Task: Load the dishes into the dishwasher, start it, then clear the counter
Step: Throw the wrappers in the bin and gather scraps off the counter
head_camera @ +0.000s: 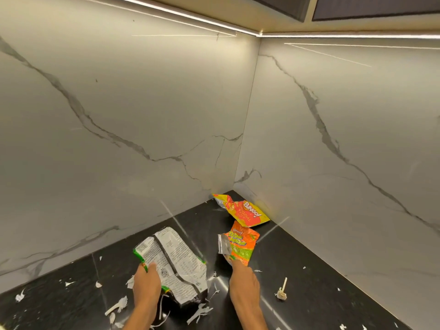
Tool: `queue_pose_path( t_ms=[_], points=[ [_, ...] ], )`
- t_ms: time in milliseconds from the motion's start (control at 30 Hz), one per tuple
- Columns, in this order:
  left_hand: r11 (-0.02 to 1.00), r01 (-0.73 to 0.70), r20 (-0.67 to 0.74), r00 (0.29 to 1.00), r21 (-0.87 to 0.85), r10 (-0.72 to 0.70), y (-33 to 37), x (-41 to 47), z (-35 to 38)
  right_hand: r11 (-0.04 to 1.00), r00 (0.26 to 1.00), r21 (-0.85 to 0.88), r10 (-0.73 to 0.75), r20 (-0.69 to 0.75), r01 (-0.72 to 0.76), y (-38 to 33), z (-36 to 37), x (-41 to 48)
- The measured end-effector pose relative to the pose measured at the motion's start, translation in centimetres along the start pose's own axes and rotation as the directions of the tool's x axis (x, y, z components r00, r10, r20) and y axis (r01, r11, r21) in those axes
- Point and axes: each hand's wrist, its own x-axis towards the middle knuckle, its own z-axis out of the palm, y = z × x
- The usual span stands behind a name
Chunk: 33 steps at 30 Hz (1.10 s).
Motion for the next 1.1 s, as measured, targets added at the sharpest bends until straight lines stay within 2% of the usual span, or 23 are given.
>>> queue_pose_path(
  t_ms=[200,333,433,600,867,1100],
  points=[
    [1.000,0.018,0.084,0.996,0.013,-0.019,1.1,-1.4,0.4,0.950,0.988,0.279,-0.119,-0.097,0.142,0.2,0.2,-2.7],
    [0.999,-0.013,0.178,0.984,-0.043,0.021,1.3,-2.6,0.5,0.900,0.971,0.365,-0.206,-0.123,0.238,-0.6,-0.1,-4.8],
    [0.995,-0.017,0.238,0.971,-0.097,0.040,1.2,-3.4,0.3,0.908,0.968,0.337,-0.226,-0.112,0.251,-0.8,-0.6,-5.6],
    [0.982,0.088,0.338,0.941,-0.165,-0.028,0.8,-4.4,-0.1,0.905,0.955,0.303,-0.286,-0.084,0.298,-1.1,-1.2,-6.4],
    [0.955,0.170,0.335,0.938,-0.242,-0.082,1.2,-5.8,-0.1,0.929,0.953,0.212,-0.295,-0.076,0.304,-0.3,-1.7,-7.1],
    [0.955,0.164,0.348,0.935,-0.246,-0.071,0.6,-6.4,0.3,0.906,0.920,0.156,-0.385,-0.075,0.393,0.0,-1.6,-7.4]
  ],
)
